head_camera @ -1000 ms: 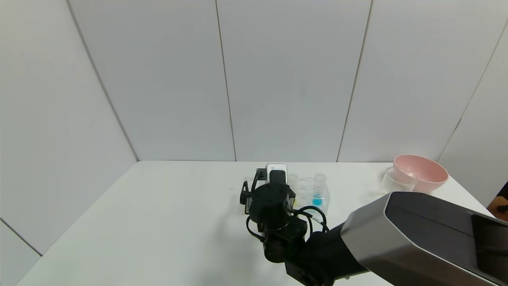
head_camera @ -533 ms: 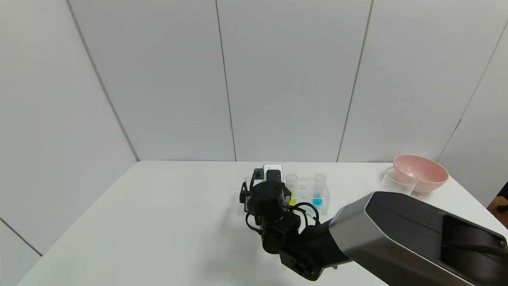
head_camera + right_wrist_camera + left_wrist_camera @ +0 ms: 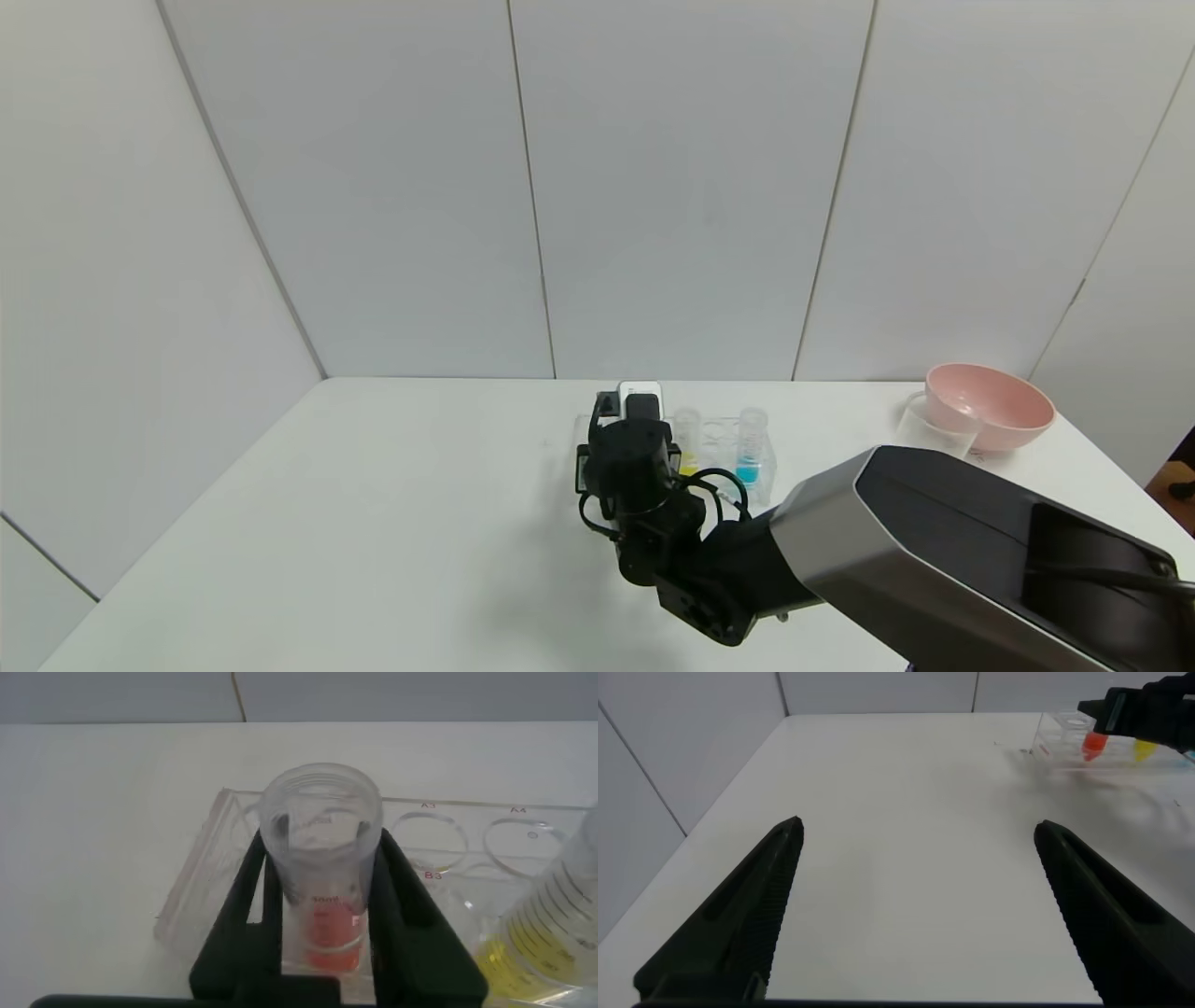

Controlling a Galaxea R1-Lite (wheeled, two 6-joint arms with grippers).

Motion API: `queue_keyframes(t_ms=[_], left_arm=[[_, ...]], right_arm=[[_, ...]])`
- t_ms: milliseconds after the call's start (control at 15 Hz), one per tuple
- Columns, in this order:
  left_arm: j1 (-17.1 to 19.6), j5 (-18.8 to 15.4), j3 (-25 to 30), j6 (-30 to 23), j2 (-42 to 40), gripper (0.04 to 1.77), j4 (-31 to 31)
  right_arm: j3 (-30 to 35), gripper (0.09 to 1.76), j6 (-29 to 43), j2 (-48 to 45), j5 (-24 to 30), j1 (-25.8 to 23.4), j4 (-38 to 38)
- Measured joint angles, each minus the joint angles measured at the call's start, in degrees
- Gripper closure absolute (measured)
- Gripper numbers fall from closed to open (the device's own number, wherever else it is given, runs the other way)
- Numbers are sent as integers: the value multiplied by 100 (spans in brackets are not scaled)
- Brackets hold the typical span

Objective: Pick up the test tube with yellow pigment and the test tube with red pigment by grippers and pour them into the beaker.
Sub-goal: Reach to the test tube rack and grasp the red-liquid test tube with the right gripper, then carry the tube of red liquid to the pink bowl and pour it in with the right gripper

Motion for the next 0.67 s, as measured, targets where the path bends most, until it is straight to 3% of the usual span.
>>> queue_keyframes(t_ms=[667], left_arm=[[0, 0, 0, 0, 0, 5, 0]], right_arm=[[-145, 128, -361, -283, 29, -112, -35]])
